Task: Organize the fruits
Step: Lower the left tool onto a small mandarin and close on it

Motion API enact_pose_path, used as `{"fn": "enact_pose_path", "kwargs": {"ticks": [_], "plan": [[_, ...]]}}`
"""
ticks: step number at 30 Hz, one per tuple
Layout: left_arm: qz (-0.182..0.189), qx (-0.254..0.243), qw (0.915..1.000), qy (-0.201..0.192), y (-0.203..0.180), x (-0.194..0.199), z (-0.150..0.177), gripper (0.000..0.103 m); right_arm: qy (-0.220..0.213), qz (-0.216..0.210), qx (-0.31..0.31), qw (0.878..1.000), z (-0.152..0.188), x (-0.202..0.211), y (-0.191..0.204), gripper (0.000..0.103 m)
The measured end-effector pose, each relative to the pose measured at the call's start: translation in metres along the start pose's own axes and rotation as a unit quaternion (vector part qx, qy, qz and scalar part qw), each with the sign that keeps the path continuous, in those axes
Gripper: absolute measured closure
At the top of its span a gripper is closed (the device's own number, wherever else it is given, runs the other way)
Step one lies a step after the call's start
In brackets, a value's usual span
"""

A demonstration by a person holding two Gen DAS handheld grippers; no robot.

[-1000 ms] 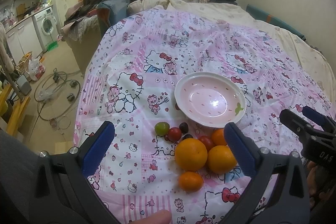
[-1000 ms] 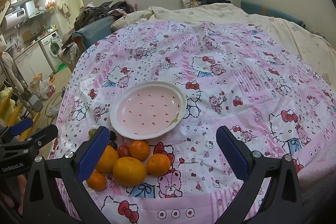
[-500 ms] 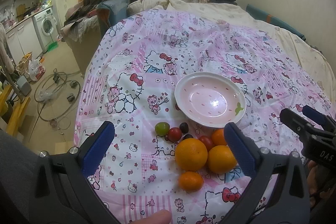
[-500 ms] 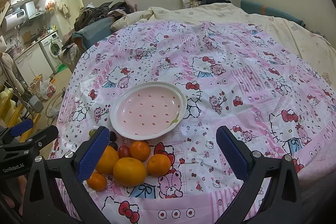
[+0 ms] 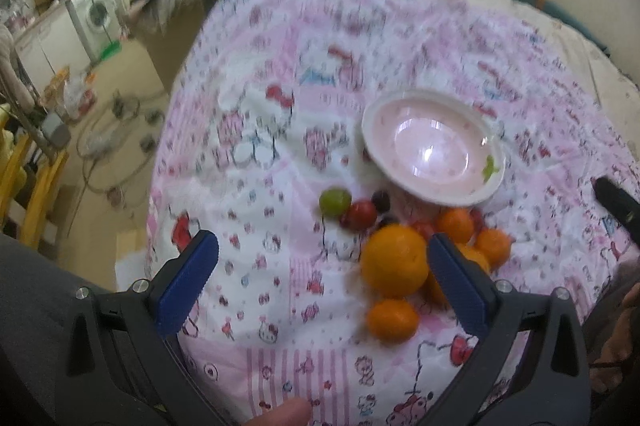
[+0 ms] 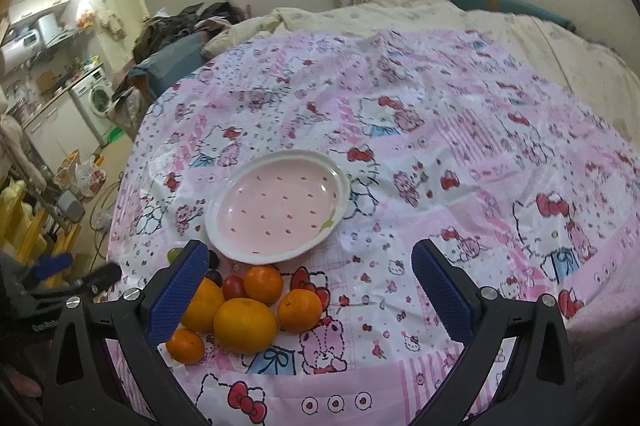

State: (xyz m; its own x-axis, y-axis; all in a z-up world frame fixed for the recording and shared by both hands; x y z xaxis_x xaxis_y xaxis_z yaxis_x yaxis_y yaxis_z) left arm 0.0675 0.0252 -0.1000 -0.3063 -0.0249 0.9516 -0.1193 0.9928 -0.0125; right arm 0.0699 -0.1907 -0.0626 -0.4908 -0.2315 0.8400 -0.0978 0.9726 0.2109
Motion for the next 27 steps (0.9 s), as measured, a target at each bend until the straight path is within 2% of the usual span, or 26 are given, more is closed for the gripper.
{"fn": "enact_pose_path", "kwargs": {"ticks": [7,12,15,20,25,27], "plan": [[0.010,-0.009,0.9957,0.092,0.002,-0.039,0.024,0.000,0.018,0.010,-0.051,0.998,0.001,-0.004,-0.029,0.000],[0.018,-0.047,0.9855,0.162,-0.015,-0.067,0.048,0.002,0.036,0.007,-0.081,0.996,0.004,-0.011,-0.042,0.000],[0.031,-0.076,0.9801,0.181,-0.033,-0.073,0.057,0.013,0.046,0.005,-0.085,0.995,0.006,-0.014,-0.044,0.000],[0.026,-0.110,0.9764,0.184,-0.055,-0.079,0.061,0.022,0.052,0.002,-0.088,0.995,0.007,-0.017,-0.046,0.000],[0.024,-0.114,0.9754,0.187,-0.063,-0.088,0.059,0.053,0.054,0.001,-0.096,0.994,0.008,-0.016,-0.049,0.000],[0.027,-0.110,0.9745,0.193,-0.063,-0.091,0.059,0.060,0.053,0.003,-0.096,0.994,0.008,-0.016,-0.049,0.000]]}}
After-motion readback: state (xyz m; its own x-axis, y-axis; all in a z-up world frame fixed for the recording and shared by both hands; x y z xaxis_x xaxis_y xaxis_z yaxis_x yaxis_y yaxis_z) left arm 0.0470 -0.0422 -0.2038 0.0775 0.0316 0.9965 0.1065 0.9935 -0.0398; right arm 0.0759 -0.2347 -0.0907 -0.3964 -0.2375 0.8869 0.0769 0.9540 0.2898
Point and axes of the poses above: each gripper's, at about its wrist camera, not at the fingertips, and x roughly against the way its jaws point, y to its left, z to its underside, the point moved 8 cm from there along -x, roughly the way its jaws point, and after that the axes turned 15 degrees about y, right-handed, at the moved point
